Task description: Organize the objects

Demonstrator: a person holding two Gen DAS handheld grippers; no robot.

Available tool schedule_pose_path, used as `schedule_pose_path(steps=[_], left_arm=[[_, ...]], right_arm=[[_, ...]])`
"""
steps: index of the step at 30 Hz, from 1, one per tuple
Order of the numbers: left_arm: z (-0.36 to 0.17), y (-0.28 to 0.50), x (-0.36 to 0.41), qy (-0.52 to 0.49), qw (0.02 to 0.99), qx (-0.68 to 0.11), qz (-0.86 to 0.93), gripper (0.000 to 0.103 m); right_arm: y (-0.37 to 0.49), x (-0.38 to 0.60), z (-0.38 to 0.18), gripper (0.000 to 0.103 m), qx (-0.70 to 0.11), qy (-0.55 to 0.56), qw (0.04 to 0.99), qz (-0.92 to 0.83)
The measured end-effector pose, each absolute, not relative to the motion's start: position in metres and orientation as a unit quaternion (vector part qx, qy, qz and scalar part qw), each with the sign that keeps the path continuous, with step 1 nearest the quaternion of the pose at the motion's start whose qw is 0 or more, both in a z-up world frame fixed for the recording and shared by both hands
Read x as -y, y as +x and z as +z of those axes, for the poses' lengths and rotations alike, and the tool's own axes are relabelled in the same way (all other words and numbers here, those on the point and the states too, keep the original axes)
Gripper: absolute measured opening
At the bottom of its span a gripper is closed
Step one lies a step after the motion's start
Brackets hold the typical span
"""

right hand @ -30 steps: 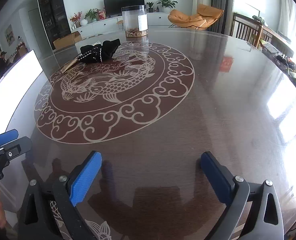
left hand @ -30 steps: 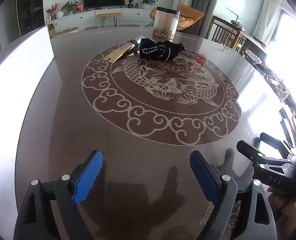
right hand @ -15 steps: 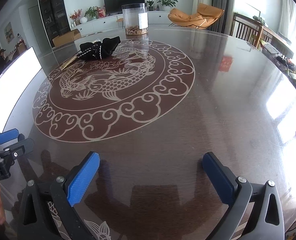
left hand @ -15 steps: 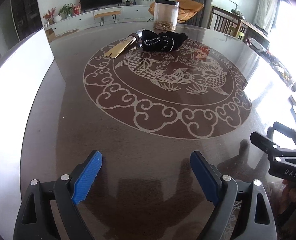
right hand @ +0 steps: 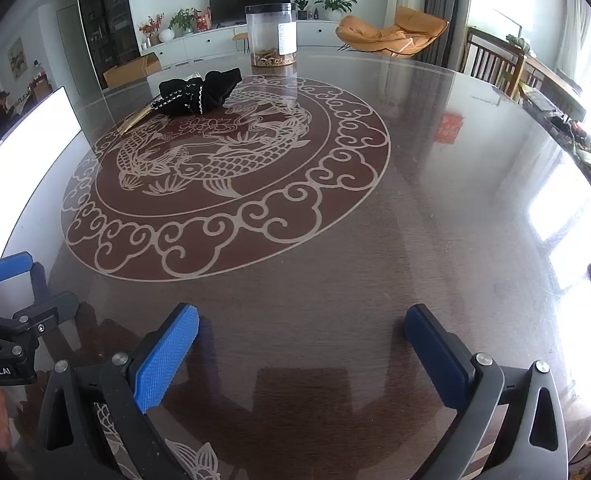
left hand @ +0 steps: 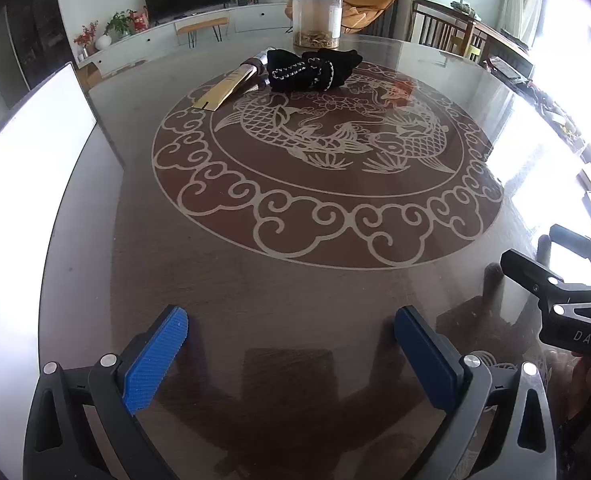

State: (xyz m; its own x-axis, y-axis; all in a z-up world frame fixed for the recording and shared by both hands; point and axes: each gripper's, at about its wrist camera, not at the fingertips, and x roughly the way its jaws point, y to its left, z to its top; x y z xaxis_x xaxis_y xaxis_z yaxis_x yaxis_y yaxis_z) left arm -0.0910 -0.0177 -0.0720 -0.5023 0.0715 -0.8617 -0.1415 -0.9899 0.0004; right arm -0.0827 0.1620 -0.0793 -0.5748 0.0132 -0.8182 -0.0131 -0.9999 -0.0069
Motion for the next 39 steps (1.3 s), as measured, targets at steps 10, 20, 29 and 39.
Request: schedule_pose_path(steps=[10,20,29,39], left_arm=[[-0.071,-0.097,0.016,-0.516,0.07,-0.044,0.852,0.103],[-0.07,-0.097,0.018,-0.52,0.087,-0.053,0.848,0.103],[-0.03,-0.135,0.068,-0.483,0.049,0.025,0.874,0.103],[-0.026,-0.264,0.065,-0.495,0.058,-0.018,0.867,0.103]], right_arm=[[-0.083,-0.162,-0.079,0.103,0.002,-0.462,0.006,0.887],[-0.083,-0.162,-0.079,0.103,0.002,-0.462,0.006,0.887],[-0.084,-0.162,-0.079,0.103,0.003,-0.462,0.006,0.887],[-0.084,-0.162,-0.079,0.103,0.002,-0.462,0.005,0.887]])
